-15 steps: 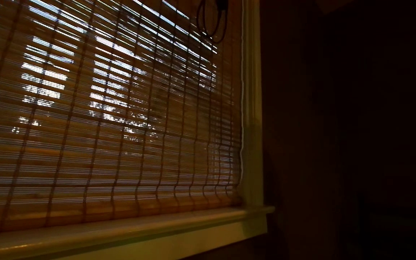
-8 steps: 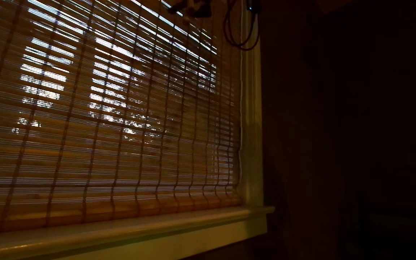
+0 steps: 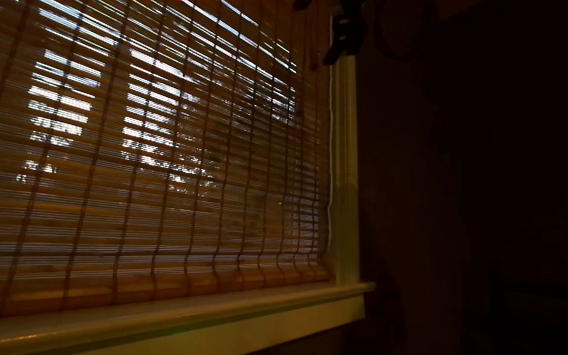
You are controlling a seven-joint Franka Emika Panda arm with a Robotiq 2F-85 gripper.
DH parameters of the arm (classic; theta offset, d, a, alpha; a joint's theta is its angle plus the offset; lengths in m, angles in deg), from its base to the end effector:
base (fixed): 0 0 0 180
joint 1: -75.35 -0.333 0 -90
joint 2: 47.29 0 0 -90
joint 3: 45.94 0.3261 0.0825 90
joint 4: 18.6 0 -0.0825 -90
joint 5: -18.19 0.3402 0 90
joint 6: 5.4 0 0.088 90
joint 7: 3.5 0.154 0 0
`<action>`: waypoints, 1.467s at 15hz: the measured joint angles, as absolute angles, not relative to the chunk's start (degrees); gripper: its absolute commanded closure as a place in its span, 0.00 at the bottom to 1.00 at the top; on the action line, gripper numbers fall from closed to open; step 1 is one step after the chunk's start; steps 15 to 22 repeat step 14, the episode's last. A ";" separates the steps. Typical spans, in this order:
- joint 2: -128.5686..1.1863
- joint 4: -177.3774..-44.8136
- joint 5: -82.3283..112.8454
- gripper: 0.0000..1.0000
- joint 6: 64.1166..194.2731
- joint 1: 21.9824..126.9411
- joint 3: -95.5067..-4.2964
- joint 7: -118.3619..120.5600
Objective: Close the blinds.
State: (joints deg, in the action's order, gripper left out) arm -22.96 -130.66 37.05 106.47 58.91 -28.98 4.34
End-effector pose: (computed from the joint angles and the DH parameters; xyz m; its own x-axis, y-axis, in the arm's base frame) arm 0.3221 0.2882 0.6478 0.8835 0.3070 0.3538 0.4076 -0.8760 -0.2578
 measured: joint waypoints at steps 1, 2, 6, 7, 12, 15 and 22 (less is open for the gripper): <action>-21.10 -131.51 35.32 0.00 103.87 59.14 -28.77 6.73; -19.25 -132.15 33.60 0.00 101.17 59.45 -28.47 8.98; -12.26 -132.92 27.21 0.00 89.41 61.16 -27.05 16.36; -10.66 -132.93 25.72 0.00 86.69 61.78 -26.66 17.61; -3.33 -133.34 19.70 0.00 78.04 65.08 -25.76 20.04; -1.67 -134.05 19.54 0.00 77.79 65.45 -25.81 20.04; -1.67 -134.05 19.54 0.00 77.79 65.45 -25.81 20.04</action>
